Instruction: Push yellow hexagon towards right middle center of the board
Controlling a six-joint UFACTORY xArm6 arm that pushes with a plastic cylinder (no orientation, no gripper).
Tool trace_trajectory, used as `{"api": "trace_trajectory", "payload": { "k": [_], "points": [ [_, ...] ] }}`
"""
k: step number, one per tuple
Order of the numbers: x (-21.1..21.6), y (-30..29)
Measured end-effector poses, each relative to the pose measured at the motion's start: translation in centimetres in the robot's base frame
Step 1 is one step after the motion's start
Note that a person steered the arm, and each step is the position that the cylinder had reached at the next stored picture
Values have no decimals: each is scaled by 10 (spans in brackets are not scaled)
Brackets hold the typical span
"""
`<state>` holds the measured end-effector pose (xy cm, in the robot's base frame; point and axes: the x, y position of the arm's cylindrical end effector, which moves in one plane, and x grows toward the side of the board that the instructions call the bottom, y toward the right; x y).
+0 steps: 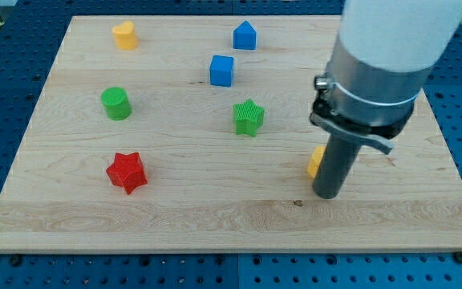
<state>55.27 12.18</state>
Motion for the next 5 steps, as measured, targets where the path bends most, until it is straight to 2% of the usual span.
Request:
{"api": "trace_trajectory", "payload": {
  "k": [5],
  "points": [
    [-19, 11]
  ]
}}
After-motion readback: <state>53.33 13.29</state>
